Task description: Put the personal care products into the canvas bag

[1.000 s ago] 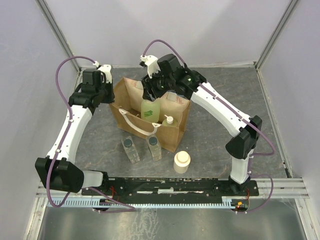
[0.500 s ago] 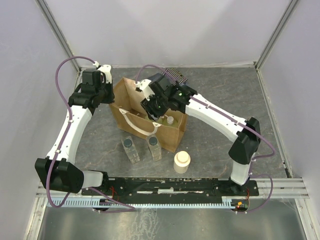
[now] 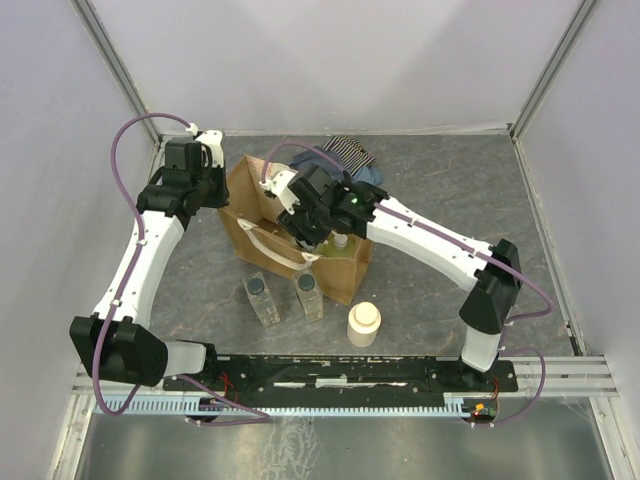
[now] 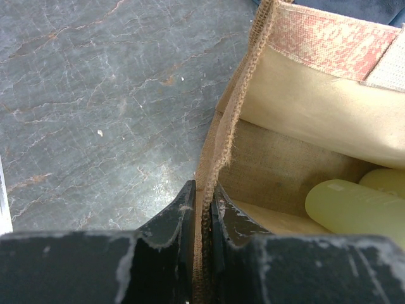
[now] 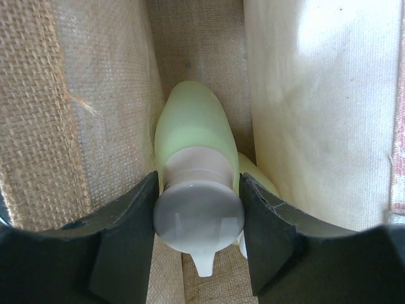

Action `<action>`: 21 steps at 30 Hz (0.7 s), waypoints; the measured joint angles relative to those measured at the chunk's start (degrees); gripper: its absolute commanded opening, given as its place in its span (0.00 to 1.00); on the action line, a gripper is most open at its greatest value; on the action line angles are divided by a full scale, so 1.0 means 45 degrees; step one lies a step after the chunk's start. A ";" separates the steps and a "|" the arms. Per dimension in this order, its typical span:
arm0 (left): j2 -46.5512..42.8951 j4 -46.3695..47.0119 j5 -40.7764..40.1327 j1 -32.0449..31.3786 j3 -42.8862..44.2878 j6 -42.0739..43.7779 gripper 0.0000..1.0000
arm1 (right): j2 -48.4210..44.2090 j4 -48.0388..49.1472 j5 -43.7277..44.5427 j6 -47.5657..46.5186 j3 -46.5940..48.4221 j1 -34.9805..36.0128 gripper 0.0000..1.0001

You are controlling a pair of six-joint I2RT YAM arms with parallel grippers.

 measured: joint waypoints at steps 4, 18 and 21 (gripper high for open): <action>0.0000 -0.0010 0.0000 -0.0005 0.0000 0.0000 0.17 | 0.0146 0.0010 0.0083 -0.0005 0.0005 0.0063 0.01; 0.0000 -0.0044 0.0005 0.0000 0.0000 0.0000 0.17 | 0.1195 0.0155 0.0223 0.0019 0.0296 0.0141 0.49; 0.0000 -0.0044 0.0005 0.0000 0.0000 0.0000 0.17 | 0.1224 0.0160 0.0282 0.0092 0.0345 0.0146 0.69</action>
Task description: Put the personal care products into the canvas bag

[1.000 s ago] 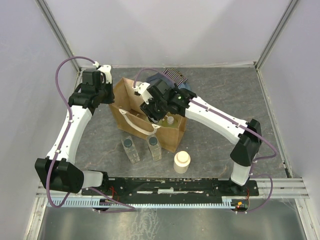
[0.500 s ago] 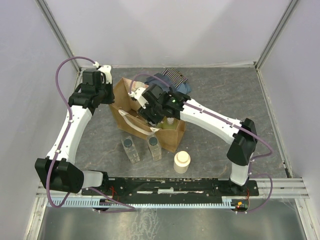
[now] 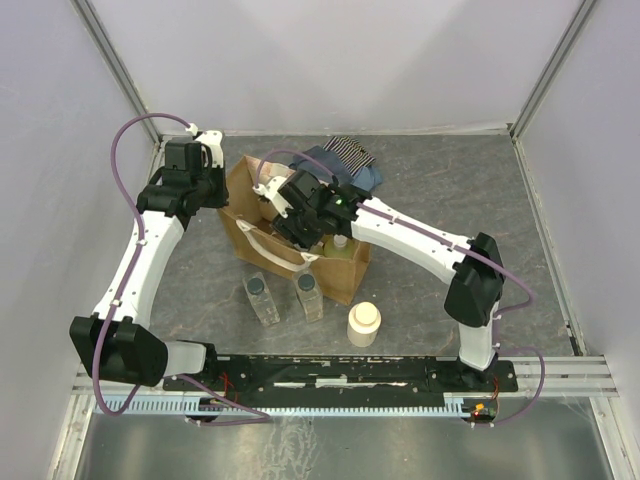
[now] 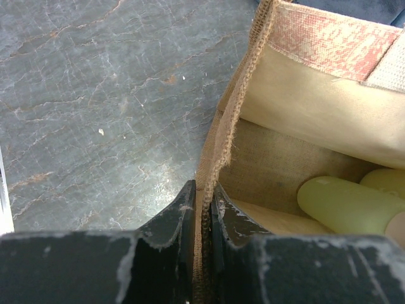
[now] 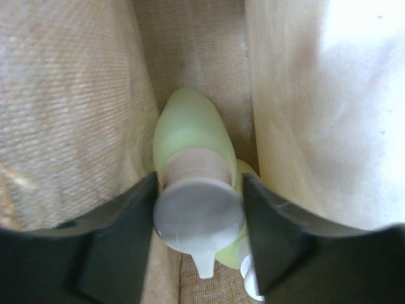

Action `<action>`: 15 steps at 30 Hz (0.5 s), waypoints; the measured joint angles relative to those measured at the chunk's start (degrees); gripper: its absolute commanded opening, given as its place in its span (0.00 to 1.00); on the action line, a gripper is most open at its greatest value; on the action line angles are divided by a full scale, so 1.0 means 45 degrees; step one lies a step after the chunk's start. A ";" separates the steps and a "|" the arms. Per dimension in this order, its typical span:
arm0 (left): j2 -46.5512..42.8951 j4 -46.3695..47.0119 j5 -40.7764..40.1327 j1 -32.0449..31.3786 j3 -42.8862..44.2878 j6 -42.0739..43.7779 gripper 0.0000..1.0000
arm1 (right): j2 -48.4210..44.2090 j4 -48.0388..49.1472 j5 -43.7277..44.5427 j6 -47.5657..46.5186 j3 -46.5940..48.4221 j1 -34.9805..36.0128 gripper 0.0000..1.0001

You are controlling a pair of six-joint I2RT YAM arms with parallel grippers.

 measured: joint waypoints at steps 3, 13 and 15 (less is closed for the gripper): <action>0.0000 0.0000 0.0000 0.0000 0.0000 0.0000 0.17 | -0.0019 0.0019 0.0325 0.0146 0.0083 0.0000 0.85; 0.0000 0.0005 -0.0039 0.0000 0.0000 0.0000 0.16 | -0.1938 0.0228 0.2404 0.0461 0.0991 0.0000 0.95; 0.0000 0.0005 -0.0053 0.0000 0.0000 0.0000 0.16 | -0.2764 0.0121 0.2803 0.0709 0.0986 0.0000 0.95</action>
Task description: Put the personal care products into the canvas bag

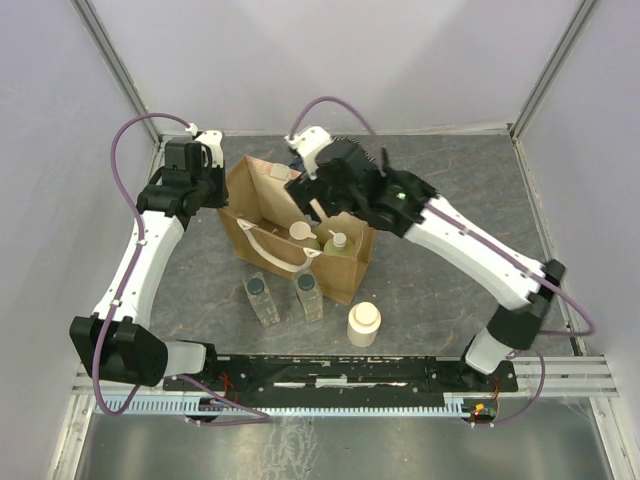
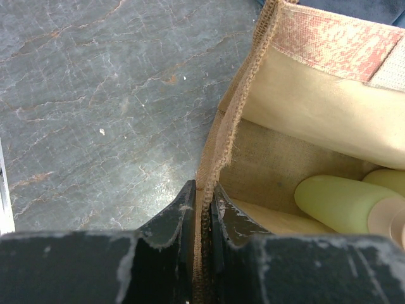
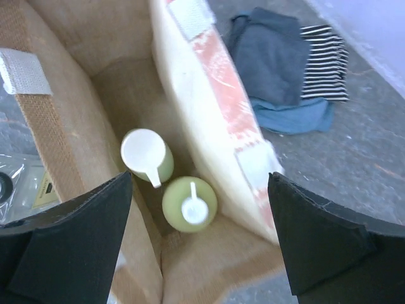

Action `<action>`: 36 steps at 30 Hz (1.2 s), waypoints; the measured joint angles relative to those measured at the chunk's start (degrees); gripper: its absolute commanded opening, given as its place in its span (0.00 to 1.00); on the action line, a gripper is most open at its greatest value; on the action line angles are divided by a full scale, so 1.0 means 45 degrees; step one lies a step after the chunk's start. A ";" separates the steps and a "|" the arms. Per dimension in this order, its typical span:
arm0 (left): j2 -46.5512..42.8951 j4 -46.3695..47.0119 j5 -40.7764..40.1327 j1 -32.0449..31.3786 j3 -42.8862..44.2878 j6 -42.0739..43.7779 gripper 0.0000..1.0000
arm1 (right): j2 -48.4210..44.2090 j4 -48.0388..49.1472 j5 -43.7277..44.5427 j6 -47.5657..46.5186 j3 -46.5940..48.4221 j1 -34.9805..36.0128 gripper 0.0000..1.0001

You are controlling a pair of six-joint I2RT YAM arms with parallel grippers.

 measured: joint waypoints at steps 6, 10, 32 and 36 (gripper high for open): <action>0.0000 0.0000 0.0005 0.0000 0.0000 0.0000 0.16 | -0.3245 -0.1020 0.1234 0.1127 -0.1613 0.0000 0.93; 0.0015 0.0000 -0.0024 0.0000 0.0000 0.0005 0.16 | -0.5416 -0.2297 0.1486 0.2293 -0.3837 0.0102 0.90; 0.0442 -0.0175 0.0010 -0.0010 0.0515 0.0000 0.16 | -0.5659 -0.4065 0.1486 0.6411 -0.7995 0.4945 0.91; 0.0442 -0.0185 0.0015 -0.0010 0.0515 0.0000 0.16 | -0.5406 -0.3327 0.1302 0.6285 -0.8995 0.4974 0.91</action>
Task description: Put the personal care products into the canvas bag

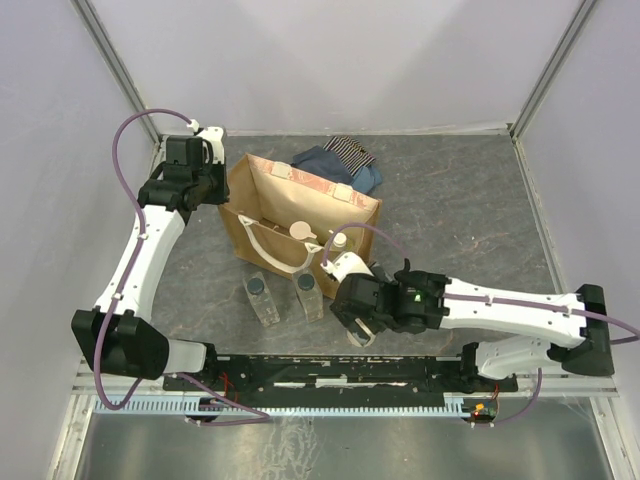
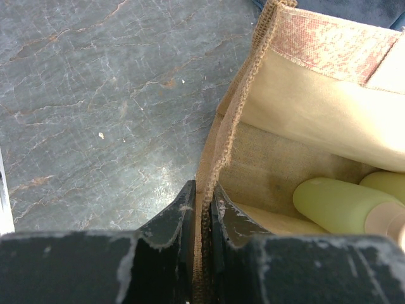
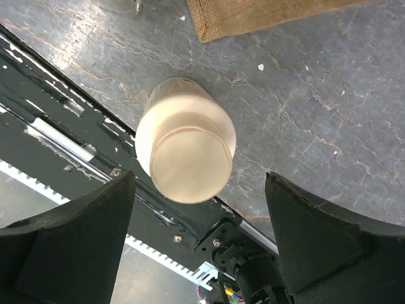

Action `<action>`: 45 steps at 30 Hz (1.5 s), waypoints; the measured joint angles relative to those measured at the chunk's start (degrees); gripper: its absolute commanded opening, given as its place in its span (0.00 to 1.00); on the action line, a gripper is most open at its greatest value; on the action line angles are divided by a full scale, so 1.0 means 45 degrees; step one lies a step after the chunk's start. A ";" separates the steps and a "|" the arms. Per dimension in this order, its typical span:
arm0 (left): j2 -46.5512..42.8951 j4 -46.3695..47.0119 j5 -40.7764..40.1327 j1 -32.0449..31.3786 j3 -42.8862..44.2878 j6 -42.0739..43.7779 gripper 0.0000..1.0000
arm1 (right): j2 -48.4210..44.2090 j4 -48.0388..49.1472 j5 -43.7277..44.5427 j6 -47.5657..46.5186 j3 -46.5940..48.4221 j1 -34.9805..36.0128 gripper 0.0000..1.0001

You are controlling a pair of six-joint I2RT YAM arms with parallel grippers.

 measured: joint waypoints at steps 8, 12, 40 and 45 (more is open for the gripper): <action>-0.0078 -0.0068 0.0005 0.0000 0.0000 0.0000 0.16 | 0.0539 0.1428 -0.0282 -0.0476 -0.0879 0.0000 0.81; -0.0209 -0.0146 0.0010 0.0000 0.0000 0.0000 0.16 | 0.0534 0.1923 -0.0442 -0.0573 -0.1321 0.0000 0.67; -0.0457 -0.0175 0.0097 0.0000 -0.0107 0.0000 0.15 | 0.3235 -0.2103 0.0714 -0.2977 0.9836 -0.0010 0.08; -0.0651 -0.0165 0.0097 -0.0005 -0.0243 0.0000 0.15 | 0.4585 -0.2195 0.0350 -0.4255 1.3814 -0.0010 0.10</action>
